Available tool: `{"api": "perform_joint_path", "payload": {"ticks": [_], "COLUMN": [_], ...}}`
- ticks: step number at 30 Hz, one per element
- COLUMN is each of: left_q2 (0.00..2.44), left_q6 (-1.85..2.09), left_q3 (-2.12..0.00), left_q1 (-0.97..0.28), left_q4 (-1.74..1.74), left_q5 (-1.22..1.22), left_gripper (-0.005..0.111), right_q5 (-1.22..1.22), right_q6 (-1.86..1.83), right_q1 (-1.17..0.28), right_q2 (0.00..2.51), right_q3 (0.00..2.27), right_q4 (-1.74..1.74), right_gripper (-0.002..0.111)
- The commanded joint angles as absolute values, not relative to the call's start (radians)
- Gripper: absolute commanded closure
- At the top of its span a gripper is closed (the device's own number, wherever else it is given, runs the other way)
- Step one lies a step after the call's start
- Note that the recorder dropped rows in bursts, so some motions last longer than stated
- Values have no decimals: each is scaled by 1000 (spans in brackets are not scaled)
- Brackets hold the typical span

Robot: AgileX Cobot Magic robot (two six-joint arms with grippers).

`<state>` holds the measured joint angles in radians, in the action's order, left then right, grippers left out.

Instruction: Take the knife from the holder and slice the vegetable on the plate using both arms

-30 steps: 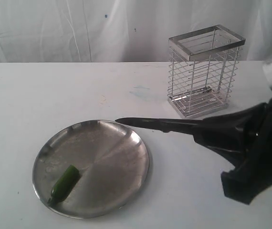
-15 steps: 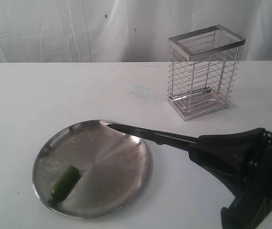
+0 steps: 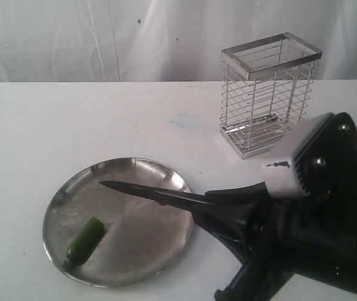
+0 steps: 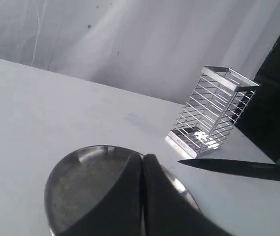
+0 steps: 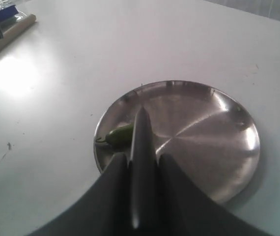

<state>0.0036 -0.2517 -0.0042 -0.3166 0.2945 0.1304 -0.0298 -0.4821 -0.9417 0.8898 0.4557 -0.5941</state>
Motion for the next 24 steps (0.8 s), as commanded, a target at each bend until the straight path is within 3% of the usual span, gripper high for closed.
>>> {"api": "perform_joint_path", "payload": {"ticks": [1, 7, 13, 17, 20, 24], "left_q2": [0, 21, 244, 461, 593, 696], "left_q6": [-391, -347, -39, 99, 242, 128], "left_q3": [-12, -238, -400, -336, -263, -217], "left_q1": [-332, -377, -392, -392, -394, -465], "left_q4": [266, 220, 324, 478, 587, 484], "left_q5": [36, -179, -312, -211, 32, 282], "left_gripper": [107, 107, 107, 107, 107, 107], "right_q5": [27, 23, 21, 25, 25, 42], "right_q6": [-495, -490, -474, -442, -421, -415], "right_q1": [-989, -1007, -1007, -1007, -1007, -1007], "right_q2": [897, 897, 897, 897, 897, 899], "right_q3": [487, 545, 603, 630, 630, 630], "right_q4": [-599, -599, -599, -599, -599, -599], "right_gripper": [105, 105, 105, 105, 105, 105]}}
